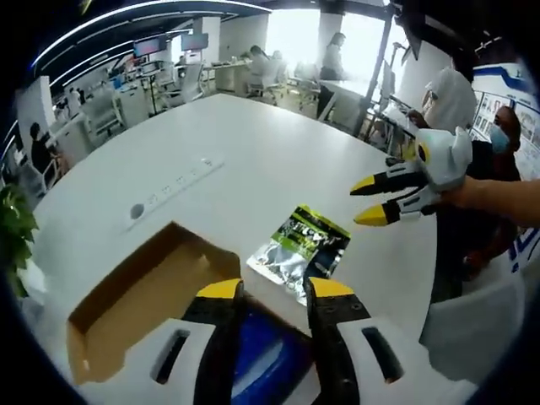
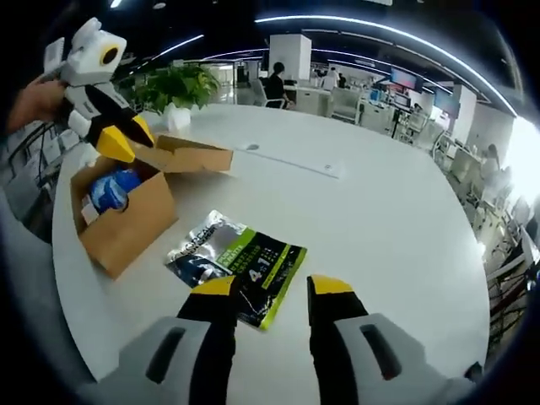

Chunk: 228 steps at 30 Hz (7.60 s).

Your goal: Operate the shoe box by opening the lid, removing the specified soft item, and placing it in the target area until the item is outside and the box remains undamaged.

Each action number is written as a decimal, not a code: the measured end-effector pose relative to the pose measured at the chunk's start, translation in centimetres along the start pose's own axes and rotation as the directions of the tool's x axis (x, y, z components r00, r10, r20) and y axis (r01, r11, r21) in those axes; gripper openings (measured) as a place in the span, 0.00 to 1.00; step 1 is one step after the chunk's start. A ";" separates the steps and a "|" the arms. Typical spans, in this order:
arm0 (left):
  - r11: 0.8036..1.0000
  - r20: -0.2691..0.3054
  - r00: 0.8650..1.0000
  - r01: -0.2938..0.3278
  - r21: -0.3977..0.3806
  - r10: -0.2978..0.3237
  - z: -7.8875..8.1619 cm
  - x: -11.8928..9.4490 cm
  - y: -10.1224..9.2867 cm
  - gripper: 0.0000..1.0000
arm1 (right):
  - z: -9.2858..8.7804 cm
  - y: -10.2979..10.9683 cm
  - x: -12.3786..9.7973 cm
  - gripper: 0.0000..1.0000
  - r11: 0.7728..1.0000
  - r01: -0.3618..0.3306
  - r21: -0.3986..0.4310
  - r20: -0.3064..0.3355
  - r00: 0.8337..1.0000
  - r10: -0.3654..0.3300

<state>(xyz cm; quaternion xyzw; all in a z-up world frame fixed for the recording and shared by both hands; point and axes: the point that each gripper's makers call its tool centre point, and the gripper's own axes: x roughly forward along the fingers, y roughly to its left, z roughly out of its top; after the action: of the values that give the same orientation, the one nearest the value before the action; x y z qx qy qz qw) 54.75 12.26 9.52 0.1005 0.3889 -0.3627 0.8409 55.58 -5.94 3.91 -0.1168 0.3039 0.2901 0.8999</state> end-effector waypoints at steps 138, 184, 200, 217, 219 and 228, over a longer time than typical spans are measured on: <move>0.937 -0.073 0.992 0.125 0.327 -0.107 -6.7 -8.5 1.5 0.00 | 16.2 22.4 5.6 0.00 0.745 -0.279 -0.605 0.062 0.917 0.394; 0.861 0.027 0.954 0.258 0.438 -0.299 6.4 -1.8 -12.5 0.00 | 13.5 6.7 -4.6 0.00 0.844 -0.188 -0.502 0.091 0.959 0.267; 0.861 0.013 0.954 0.265 0.435 -0.300 8.5 3.4 -14.4 0.00 | 9.9 1.2 -4.4 0.00 0.867 -0.195 -0.459 0.040 0.970 0.240; 0.842 -0.028 0.947 0.297 0.450 -0.320 8.7 9.6 -14.7 0.00 | 6.5 -3.6 -2.9 0.00 0.881 -0.185 -0.434 -0.027 0.981 0.193; 0.840 -0.029 0.946 0.302 0.451 -0.324 8.9 10.3 -14.8 0.00 | 6.1 -4.0 -2.8 0.00 0.884 -0.184 -0.430 -0.034 0.982 0.187; 0.822 -0.043 0.938 0.322 0.469 -0.343 9.1 13.5 -15.8 0.00 | 3.9 -6.4 -2.5 0.00 0.886 -0.181 -0.428 -0.078 0.984 0.163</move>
<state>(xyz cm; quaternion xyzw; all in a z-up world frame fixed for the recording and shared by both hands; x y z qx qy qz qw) 55.02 -10.32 7.67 0.2237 0.2825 -0.5890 0.7234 59.68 -10.68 8.74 -0.2925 0.2589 0.4264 0.8159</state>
